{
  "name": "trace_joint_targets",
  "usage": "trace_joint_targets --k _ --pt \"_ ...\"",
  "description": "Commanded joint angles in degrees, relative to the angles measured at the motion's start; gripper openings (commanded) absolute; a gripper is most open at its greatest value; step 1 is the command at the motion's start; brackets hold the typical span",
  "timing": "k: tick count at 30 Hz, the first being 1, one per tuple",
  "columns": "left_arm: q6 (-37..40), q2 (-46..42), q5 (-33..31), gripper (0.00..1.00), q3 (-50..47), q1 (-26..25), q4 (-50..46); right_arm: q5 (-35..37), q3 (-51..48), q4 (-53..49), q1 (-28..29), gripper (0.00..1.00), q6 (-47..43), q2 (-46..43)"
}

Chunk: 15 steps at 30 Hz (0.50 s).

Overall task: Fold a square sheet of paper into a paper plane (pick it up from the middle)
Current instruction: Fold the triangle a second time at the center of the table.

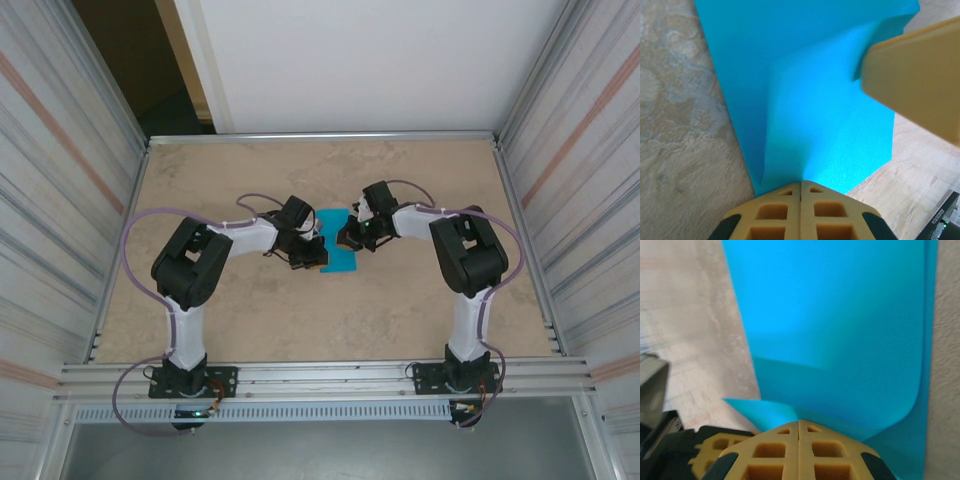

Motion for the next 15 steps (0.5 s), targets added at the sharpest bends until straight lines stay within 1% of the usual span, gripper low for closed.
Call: trace_joint_targets --k 1,7,15 --pt "0.1 1.3 -2.3 0.02 -2.1 0.1 -2.7 -1.2 0.1 -2.3 1.1 0.06 -3.9 -3.3" --pt "0.0 1.1 -2.1 0.02 -2.1 0.2 -2.5 0.3 -1.4 -1.6 3.4 0.05 -2.1 -1.1" --pt "-0.3 0.4 -2.1 0.02 -2.2 0.2 -2.3 1.0 -1.2 -1.3 3.4 0.03 -1.5 1.8"
